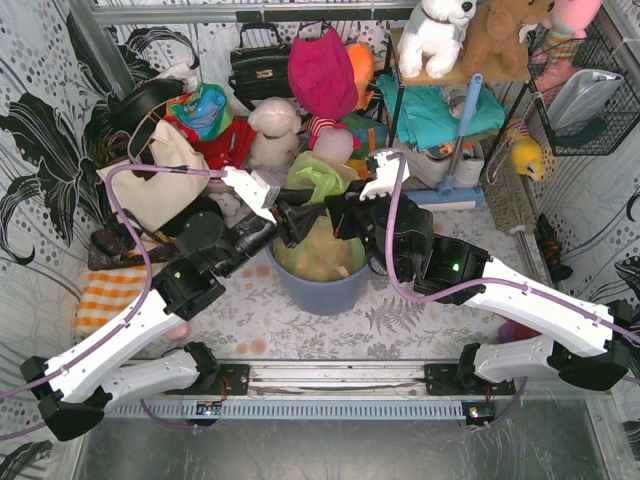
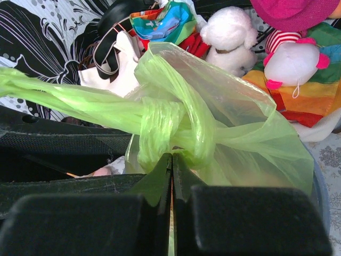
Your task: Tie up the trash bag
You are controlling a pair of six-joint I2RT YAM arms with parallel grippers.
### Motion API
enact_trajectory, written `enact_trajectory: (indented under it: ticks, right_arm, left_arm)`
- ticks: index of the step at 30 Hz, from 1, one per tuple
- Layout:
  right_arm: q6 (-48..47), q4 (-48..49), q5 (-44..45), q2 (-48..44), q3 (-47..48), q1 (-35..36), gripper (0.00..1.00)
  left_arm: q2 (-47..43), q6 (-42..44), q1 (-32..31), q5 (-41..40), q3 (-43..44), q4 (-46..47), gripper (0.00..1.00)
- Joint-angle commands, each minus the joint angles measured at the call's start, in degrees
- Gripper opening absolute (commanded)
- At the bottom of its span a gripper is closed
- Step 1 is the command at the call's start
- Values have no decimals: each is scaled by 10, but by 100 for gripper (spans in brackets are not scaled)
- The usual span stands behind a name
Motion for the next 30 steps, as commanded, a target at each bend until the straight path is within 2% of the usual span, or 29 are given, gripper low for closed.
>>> enact_trajectory:
  ticks: [1,11,21,23,27,30]
  right_arm:
    - [24,-9,2,-8,-9,5,0]
    - [38,-27,23,-4,-9,5,0]
    - [29,-12,-2,-1,-11,5,0]
    - [24,0,-14,2,-16,5,0]
    - [21,18,-14,4,-30,5,0]
    - [19,40,-4,8,-41,5,0]
  left_arm:
    - [-9,7,2,-9,-6,-4,44]
    - [-49,0,2,-30,-28,-15,50]
    - [-31,-3,2,-28,-34,1,48]
    - [-27,-2,2,-25,-32,3,43]
    - [-28,0,2,-7,-29,0,9]
    - [-37,-2,2,8,-29,1,4]
